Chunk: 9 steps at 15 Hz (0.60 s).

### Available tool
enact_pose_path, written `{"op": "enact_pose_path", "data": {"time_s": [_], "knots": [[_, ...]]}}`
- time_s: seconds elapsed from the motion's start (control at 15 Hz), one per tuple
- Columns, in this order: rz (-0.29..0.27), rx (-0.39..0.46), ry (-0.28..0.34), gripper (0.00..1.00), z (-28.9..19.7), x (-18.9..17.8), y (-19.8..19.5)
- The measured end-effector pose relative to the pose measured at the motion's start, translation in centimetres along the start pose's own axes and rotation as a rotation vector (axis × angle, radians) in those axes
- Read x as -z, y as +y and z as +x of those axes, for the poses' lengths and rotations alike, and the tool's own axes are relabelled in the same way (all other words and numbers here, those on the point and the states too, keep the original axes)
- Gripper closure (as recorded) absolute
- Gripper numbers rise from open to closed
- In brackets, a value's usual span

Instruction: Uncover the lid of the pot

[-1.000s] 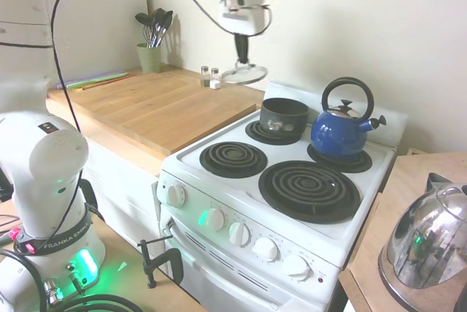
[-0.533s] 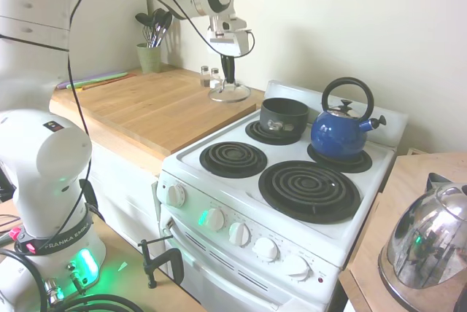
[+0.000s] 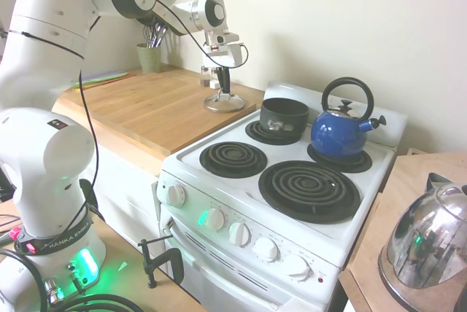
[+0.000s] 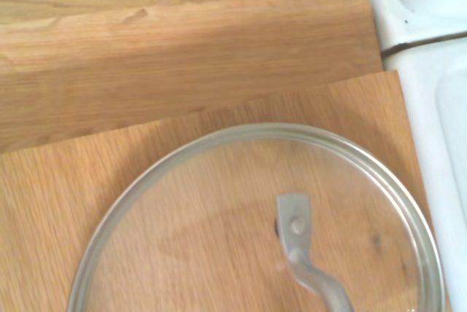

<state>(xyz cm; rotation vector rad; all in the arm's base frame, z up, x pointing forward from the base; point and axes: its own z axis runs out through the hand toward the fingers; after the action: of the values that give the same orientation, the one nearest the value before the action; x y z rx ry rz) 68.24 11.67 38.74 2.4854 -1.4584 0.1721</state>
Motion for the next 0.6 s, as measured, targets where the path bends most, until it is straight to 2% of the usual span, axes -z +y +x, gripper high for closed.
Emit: {"op": "enact_pose_path", "data": {"time_s": [0.6], "knots": [[-0.012, 0.014, -0.026, 0.0, 0.39, 0.41, 0.03]]}}
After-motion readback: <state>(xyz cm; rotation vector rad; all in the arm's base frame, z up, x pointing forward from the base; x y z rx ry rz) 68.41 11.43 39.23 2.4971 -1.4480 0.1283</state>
